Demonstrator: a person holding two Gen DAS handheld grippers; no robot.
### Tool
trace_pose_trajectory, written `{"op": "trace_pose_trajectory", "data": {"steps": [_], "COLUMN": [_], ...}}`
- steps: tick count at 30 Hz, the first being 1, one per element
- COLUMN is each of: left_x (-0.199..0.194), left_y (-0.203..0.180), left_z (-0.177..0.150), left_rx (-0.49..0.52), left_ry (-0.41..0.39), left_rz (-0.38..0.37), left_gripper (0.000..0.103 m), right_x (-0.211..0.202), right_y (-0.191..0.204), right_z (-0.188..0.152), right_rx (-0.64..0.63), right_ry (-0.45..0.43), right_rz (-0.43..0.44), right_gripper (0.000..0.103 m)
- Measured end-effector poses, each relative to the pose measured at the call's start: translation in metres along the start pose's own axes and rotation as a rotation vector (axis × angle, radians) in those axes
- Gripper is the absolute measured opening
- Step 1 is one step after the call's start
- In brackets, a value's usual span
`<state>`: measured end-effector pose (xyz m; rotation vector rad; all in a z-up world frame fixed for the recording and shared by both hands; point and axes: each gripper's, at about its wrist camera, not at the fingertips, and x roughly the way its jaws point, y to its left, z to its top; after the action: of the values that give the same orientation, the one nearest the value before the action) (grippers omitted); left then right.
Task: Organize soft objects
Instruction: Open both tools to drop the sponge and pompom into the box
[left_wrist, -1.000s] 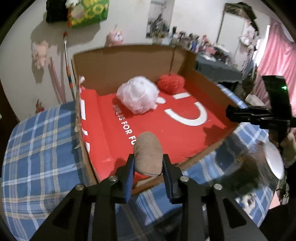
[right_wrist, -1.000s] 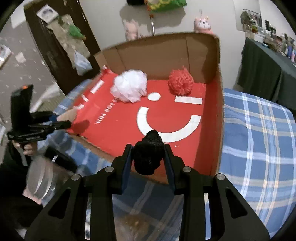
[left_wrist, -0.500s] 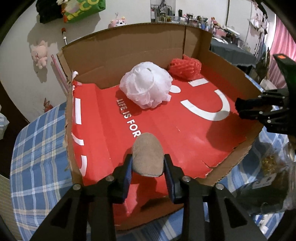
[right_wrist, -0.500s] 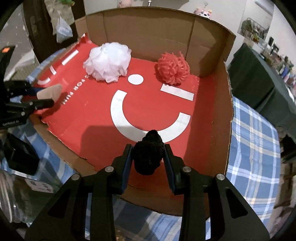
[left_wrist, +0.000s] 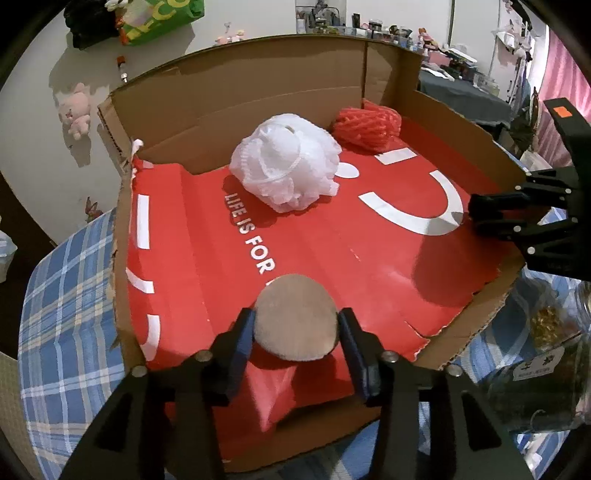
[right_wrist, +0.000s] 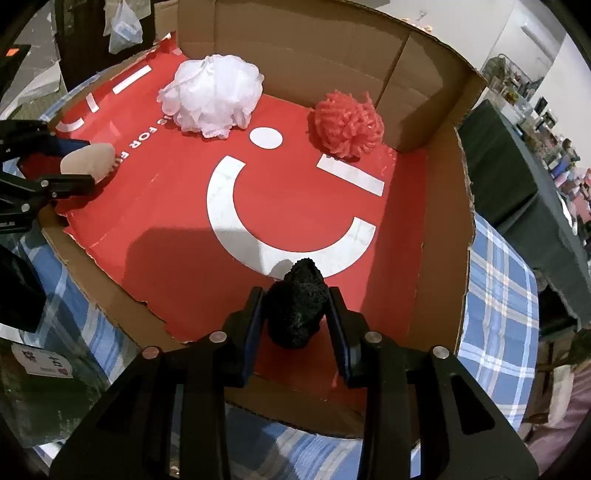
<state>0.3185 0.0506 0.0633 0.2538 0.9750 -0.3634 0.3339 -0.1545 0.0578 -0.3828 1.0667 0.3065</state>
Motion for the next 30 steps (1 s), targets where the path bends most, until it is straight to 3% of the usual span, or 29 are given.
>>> {"op": "trace_pose_trajectory", "data": {"steps": [3,7,13,18,24,26,30], "left_x": [-0.002,-0.002,-0.011,-0.026,-0.059,-0.077,-0.112], "left_y": [-0.001,-0.002,-0.005,-0.006,-0.011,-0.014,-0.024], "left_z": [0.0,0.0,0.001,0.002,0.0,-0.003,-0.011], "left_rx": [0.004,0.01,0.022,0.01,-0.015,-0.031,-0.049], "left_ry": [-0.014,-0.016,-0.05,-0.085,-0.16,-0.201,-0.284], "left_rz": [-0.007,-0.014,-0.01,-0.024,-0.019,-0.024,-0.021], "left_gripper": [0.055,0.059,0.077,0.077,0.084,0.09,0.094], "right_x": [0.001,0.001,-0.007,-0.022,-0.052,-0.065,-0.098], "right_y": [0.0,0.002,0.002,0.0,-0.001,-0.001,0.002], "right_z": [0.001,0.0,0.002,0.002,-0.002,-0.005,-0.013], "right_rx": [-0.008,-0.017,-0.01,0.004,0.037,0.05,0.078], "right_ry": [0.003,0.001,-0.019,-0.052,-0.114,-0.142,-0.213], "right_rz": [-0.005,0.01,0.006,0.004,0.005,0.003,0.003], "right_gripper": [0.033,0.044,0.047,0.053,0.054,0.061,0.064]}}
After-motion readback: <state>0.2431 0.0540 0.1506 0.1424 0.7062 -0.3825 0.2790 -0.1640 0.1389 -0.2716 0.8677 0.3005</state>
